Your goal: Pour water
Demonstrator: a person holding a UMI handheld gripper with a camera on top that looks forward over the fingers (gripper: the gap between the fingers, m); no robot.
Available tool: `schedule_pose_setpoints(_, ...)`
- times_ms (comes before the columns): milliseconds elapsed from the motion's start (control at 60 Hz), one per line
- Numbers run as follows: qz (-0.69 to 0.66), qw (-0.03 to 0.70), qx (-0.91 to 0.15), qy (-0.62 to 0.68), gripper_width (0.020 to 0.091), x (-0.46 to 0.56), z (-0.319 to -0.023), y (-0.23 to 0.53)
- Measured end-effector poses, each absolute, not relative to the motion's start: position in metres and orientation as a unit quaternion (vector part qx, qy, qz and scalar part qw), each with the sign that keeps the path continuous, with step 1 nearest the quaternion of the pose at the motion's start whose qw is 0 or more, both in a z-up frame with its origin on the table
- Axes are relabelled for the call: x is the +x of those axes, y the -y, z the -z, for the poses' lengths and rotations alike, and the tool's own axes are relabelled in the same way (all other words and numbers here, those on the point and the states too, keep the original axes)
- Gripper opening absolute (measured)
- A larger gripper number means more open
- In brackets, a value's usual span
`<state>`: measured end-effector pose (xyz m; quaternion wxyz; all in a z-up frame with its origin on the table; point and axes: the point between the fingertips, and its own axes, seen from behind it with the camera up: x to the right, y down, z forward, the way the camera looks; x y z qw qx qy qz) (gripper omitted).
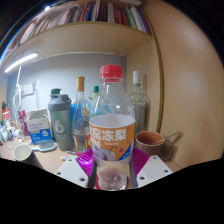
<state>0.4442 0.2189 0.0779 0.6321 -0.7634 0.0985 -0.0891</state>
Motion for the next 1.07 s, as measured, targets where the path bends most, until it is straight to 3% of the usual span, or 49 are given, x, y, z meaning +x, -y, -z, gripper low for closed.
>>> schedule_pose_setpoints(200, 0.075, 0.610, -0.783, -0.101, 0.0570, 0.443, -0.068, -0.218)
schedule_pose_setpoints(317, 0.013, 0.550, -0.826, -0.124, 0.0826, 0.427, -0.044, -0.205)
schedule_pose_setpoints(517, 0.033, 0.531, -0.836, -0.134, 0.0824, 0.427, -0.060, -0.140)
schedule_pose_setpoints(650, 0.035, 0.534, -0.836, -0.125, 0.0824, 0.405, -0.098, -0.079)
schedule_pose_setpoints(1067, 0.042, 0.580, -0.809, -0.089, 0.0824, 0.309, -0.265, 0.131)
